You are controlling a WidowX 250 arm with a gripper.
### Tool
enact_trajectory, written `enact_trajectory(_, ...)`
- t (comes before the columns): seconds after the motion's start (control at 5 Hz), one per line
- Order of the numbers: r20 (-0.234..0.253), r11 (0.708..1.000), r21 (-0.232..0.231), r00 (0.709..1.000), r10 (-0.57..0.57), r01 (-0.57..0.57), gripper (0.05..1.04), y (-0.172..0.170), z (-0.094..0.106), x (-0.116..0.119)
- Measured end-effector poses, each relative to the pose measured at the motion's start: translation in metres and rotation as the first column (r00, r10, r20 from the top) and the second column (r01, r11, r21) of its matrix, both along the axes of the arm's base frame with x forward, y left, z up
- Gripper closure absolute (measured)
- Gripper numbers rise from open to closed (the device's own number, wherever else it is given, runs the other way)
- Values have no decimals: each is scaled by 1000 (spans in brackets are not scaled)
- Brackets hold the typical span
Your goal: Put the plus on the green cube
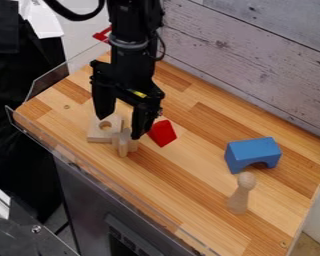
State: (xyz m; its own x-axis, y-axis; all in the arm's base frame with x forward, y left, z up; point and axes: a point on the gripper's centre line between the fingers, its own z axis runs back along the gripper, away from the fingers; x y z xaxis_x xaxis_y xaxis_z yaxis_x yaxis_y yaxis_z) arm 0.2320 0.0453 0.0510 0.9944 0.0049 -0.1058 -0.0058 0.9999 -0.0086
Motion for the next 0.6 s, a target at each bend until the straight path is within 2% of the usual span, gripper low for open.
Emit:
enact_trajectory(0.2,-8,1000,-2,1000,17,-17,85,4,-5,-1)
enact_trajectory(0.6,-60,999,-2,997,45,-45,85,5,-25,-7)
